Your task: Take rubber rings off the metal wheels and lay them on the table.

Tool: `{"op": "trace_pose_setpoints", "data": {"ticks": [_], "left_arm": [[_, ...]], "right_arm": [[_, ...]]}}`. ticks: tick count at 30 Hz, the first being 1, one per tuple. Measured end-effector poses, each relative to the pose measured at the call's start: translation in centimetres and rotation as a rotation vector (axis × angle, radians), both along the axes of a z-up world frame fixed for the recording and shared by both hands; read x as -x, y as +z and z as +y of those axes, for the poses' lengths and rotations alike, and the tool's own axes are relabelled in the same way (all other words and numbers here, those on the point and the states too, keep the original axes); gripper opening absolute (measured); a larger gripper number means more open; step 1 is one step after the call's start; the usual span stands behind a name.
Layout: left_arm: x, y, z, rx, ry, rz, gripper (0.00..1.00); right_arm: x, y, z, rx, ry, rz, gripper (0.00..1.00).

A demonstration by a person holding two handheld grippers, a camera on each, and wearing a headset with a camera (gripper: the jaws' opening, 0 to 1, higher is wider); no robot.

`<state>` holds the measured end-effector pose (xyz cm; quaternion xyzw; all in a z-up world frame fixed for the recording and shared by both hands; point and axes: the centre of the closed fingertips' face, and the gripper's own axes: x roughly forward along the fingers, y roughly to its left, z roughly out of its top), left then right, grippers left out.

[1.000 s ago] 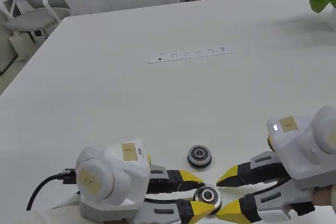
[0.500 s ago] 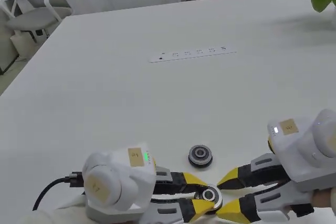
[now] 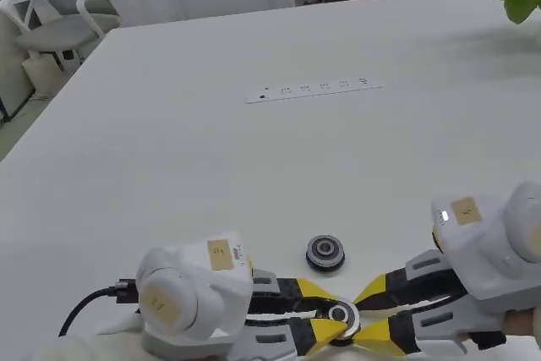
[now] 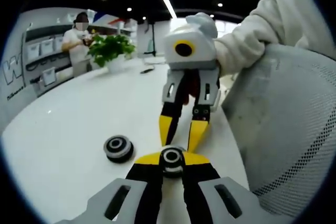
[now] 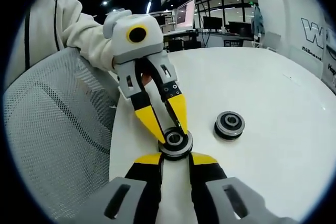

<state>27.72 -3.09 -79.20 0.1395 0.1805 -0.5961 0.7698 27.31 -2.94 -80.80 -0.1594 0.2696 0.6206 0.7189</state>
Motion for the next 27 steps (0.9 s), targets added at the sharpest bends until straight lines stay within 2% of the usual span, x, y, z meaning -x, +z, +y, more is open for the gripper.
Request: {"op": "trace_pose_setpoints", "data": {"ticks": [20,24,27], "left_arm": [[-0.34,-0.06,0.05,0.004,0.009,-0.005,0.14],[-0.34,-0.07,0.05,0.007,0.010,-0.006,0.14],[-0.35,-0.07,0.04,0.008,0.011,-0.007,0.14]], "right_arm": [[-0.13,0.06,-0.33,0.024,0.019,-0.039,0.08],[-0.39,0.00,-0.55,0.037,0.015,-0.061,0.02],[-0.33,-0.01,-0.52,0.041,0.018,-0.065,0.01]]}}
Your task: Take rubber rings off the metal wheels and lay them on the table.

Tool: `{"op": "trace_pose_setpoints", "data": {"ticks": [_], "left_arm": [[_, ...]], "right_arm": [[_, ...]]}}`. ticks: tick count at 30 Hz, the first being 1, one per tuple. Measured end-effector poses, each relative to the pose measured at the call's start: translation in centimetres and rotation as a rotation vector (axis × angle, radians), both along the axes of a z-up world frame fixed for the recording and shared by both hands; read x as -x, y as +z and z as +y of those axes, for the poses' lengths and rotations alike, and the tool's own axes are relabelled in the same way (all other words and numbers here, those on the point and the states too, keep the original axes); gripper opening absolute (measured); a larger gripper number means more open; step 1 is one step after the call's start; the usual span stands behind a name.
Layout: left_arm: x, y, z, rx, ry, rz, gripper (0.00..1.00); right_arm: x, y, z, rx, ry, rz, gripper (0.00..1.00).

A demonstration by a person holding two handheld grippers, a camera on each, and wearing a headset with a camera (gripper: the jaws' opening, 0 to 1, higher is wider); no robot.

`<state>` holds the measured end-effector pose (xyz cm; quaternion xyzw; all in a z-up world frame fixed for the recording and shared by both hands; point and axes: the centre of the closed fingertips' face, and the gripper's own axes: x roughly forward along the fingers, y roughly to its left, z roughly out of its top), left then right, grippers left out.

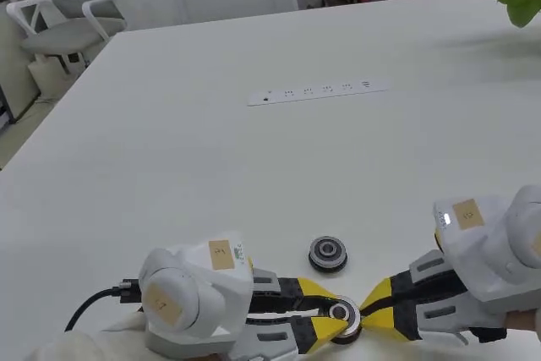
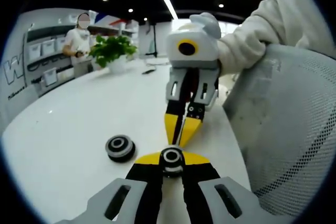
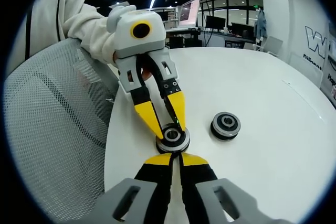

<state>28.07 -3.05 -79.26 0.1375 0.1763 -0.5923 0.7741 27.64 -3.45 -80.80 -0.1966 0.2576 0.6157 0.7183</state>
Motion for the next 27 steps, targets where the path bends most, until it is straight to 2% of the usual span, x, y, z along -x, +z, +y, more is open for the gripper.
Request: {"op": "trace_pose_setpoints", "data": {"ticks": [8,15,18,19,22,24,25,27], "left_arm": [[-0.1,0.0,0.0,0.003,-0.001,-0.004,0.14],[0.0,0.0,0.1,0.011,0.000,-0.009,0.14],[0.0,0.0,0.1,0.013,0.000,-0.010,0.14],[0.0,0.0,0.1,0.014,0.000,-0.010,0.14],[0.0,0.0,0.1,0.016,0.000,-0.011,0.14],[0.0,0.0,0.2,0.017,0.001,-0.011,0.14],[0.0,0.0,0.2,0.018,0.001,-0.011,0.14],[0.0,0.0,0.2,0.019,0.001,-0.011,0.14]], "right_arm": [[-0.6,0.1,-0.2,0.007,-0.029,-0.006,0.00],[-0.8,0.1,-0.4,-0.021,-0.102,0.076,0.00],[-0.8,0.0,-0.4,-0.057,-0.144,0.141,0.00],[-0.5,0.0,-0.5,-0.065,-0.198,0.225,0.00],[-1.2,0.4,-0.6,-0.097,-0.239,0.271,0.00],[-1.2,0.2,-0.7,-0.094,-0.258,0.298,0.00],[-1.0,0.1,-0.7,-0.098,-0.282,0.337,0.00],[-1.2,0.1,-0.7,-0.109,-0.313,0.380,0.00]]}}
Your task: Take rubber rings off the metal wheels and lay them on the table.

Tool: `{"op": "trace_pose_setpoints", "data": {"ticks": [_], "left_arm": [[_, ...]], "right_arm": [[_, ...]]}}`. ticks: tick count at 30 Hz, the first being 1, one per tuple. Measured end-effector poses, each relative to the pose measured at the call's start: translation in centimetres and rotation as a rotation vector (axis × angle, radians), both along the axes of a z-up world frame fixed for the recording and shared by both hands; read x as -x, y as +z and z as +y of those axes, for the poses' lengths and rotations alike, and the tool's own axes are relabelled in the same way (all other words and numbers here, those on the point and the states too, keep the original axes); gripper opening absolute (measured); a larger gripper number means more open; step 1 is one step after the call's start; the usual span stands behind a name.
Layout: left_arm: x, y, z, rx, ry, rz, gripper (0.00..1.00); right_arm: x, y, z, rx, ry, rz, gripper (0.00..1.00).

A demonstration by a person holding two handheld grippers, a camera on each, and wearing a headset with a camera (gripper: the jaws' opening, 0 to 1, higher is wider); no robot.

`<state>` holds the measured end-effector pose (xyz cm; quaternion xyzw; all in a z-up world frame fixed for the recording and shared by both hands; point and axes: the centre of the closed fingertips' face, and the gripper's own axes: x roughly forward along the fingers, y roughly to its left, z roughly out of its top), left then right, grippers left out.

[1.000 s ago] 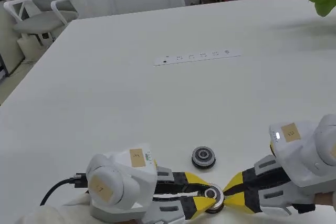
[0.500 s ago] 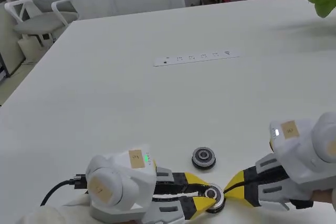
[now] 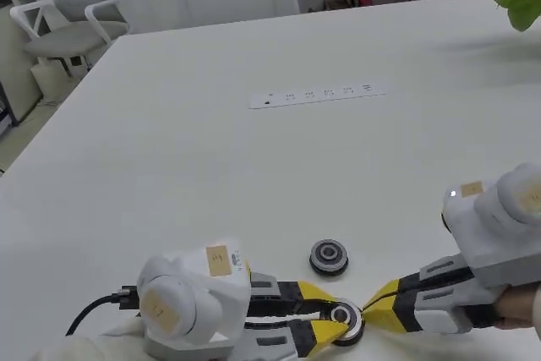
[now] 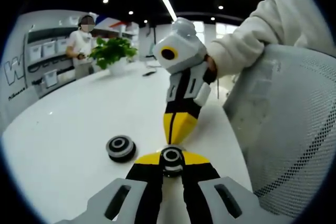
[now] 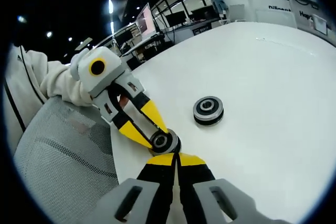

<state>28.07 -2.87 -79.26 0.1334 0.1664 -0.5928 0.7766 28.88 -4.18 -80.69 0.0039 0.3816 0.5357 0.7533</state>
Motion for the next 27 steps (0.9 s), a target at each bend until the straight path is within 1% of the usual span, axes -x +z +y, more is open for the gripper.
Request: {"op": "trace_pose_setpoints", "data": {"ticks": [2,7,10,11,13,15,16,18,27], "left_arm": [[0.0,0.0,0.0,0.000,0.000,-0.001,0.14],[0.0,0.0,0.0,0.001,0.001,-0.002,0.14],[0.0,0.0,0.1,0.002,0.002,-0.002,0.14],[0.0,0.0,0.1,0.002,0.002,-0.002,0.14],[0.0,0.0,0.1,0.004,0.005,0.002,0.14],[-0.1,0.0,0.1,0.004,0.006,0.002,0.14],[-0.1,0.0,0.0,0.004,0.007,0.004,0.14],[-0.1,0.0,0.0,0.004,0.007,0.003,0.14],[0.0,0.0,0.0,0.011,0.006,0.000,0.14]], "right_arm": [[-0.1,0.1,-0.1,-0.017,-0.031,0.044,0.00],[0.0,0.4,0.2,-0.039,-0.062,0.096,0.00],[0.1,0.7,0.4,-0.061,-0.082,0.129,0.00],[-0.3,0.8,0.4,-0.069,-0.085,0.133,0.00],[-0.3,0.8,0.4,-0.063,-0.087,0.138,0.00],[-0.3,0.8,0.4,-0.059,-0.101,0.154,0.00],[-0.2,1.0,0.6,-0.065,-0.099,0.157,0.00],[-0.1,1.1,0.7,-0.049,-0.092,0.140,0.00],[0.0,1.0,0.7,-0.041,-0.089,0.140,0.00]]}}
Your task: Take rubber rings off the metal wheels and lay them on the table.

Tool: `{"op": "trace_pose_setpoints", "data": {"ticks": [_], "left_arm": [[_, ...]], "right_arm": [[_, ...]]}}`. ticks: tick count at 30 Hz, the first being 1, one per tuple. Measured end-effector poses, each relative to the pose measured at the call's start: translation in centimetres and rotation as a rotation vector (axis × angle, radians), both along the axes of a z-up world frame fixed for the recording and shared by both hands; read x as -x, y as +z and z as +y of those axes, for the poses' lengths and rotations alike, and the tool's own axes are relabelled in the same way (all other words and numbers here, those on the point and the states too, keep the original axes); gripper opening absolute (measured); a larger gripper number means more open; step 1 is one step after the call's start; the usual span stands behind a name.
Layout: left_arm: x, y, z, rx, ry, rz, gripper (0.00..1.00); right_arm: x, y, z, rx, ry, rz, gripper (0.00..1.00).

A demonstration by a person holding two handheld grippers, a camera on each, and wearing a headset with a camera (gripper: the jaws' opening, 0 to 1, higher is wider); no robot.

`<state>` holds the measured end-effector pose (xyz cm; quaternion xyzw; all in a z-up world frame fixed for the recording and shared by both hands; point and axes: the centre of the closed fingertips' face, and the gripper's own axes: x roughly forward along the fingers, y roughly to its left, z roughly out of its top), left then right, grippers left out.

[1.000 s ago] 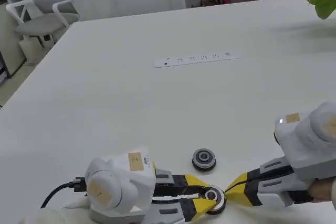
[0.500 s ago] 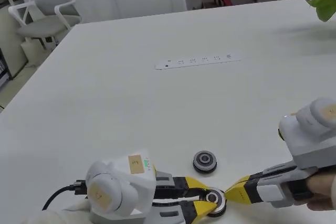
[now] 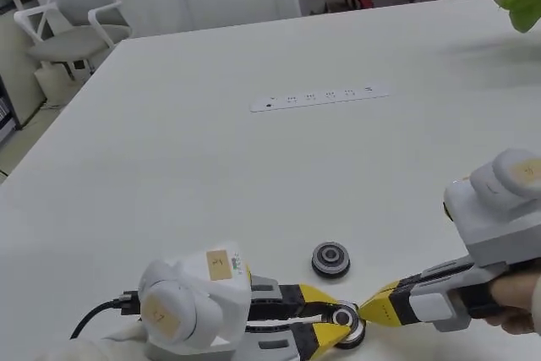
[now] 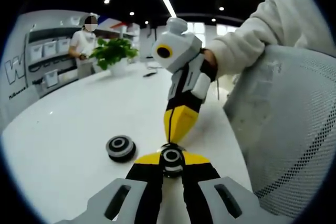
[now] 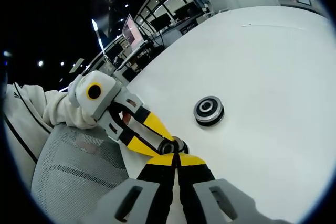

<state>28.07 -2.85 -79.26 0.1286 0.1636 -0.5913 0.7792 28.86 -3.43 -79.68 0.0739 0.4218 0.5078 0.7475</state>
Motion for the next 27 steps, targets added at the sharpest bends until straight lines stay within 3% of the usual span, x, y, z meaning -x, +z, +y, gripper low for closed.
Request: {"op": "trace_pose_setpoints", "data": {"ticks": [27], "left_arm": [[0.20,0.19,-0.20,-0.002,-0.001,-0.002,0.14]], "right_arm": [[0.46,0.92,0.64,-0.025,0.014,0.004,0.00]]}}
